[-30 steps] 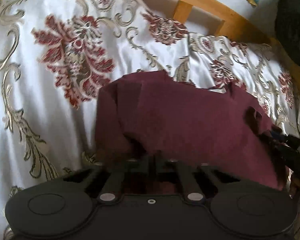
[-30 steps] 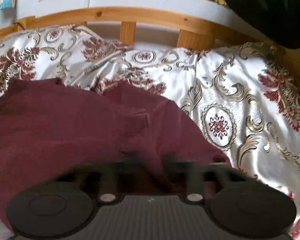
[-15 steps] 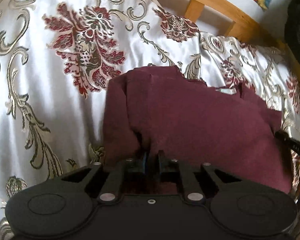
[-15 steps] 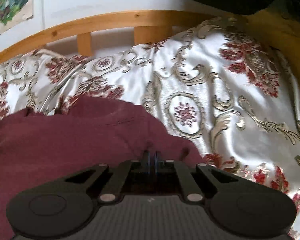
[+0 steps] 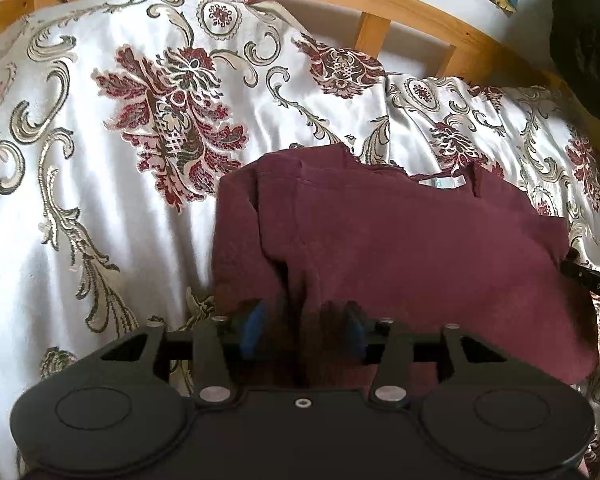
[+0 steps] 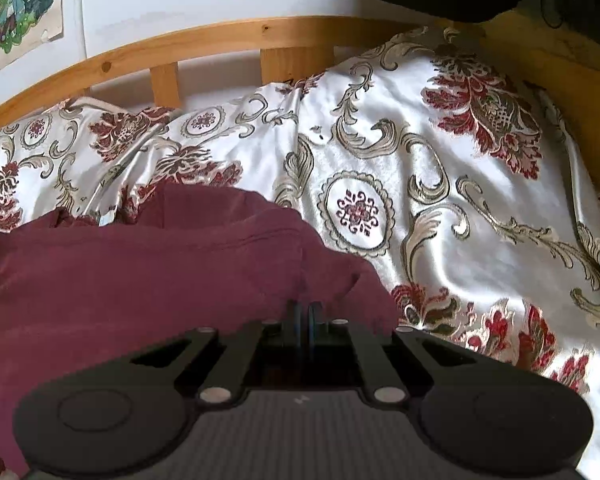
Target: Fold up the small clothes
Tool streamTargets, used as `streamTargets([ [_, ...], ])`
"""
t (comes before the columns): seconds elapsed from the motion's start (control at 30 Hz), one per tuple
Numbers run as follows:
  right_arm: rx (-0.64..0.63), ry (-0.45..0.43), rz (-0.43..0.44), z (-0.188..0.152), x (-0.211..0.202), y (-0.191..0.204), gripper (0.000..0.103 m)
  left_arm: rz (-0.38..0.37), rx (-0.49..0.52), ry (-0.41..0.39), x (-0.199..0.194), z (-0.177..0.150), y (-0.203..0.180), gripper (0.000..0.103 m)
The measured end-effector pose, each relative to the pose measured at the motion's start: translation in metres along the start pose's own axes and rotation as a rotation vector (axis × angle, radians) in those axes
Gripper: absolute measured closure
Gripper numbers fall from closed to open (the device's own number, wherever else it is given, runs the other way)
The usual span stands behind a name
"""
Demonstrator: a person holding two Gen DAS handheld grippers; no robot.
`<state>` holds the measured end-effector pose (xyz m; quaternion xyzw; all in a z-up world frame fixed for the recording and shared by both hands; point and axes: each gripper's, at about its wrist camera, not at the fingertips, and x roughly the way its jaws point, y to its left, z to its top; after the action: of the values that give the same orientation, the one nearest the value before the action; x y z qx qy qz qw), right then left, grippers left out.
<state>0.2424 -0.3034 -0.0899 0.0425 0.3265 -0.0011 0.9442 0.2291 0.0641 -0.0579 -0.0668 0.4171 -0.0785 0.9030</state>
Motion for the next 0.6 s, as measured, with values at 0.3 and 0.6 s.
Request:
streamTargets([
  [0.3,0.023,-0.010,-0.013,-0.003,-0.011,-0.006,0.070,0.049,-0.013,-0.022,-0.017,-0.007,-0.004,0.005],
  [0.6,-0.039,-0.055,-0.047,-0.006,-0.031,0.007,0.010,0.075,-0.096,-0.057,-0.046,-0.019,0.001,0.001],
])
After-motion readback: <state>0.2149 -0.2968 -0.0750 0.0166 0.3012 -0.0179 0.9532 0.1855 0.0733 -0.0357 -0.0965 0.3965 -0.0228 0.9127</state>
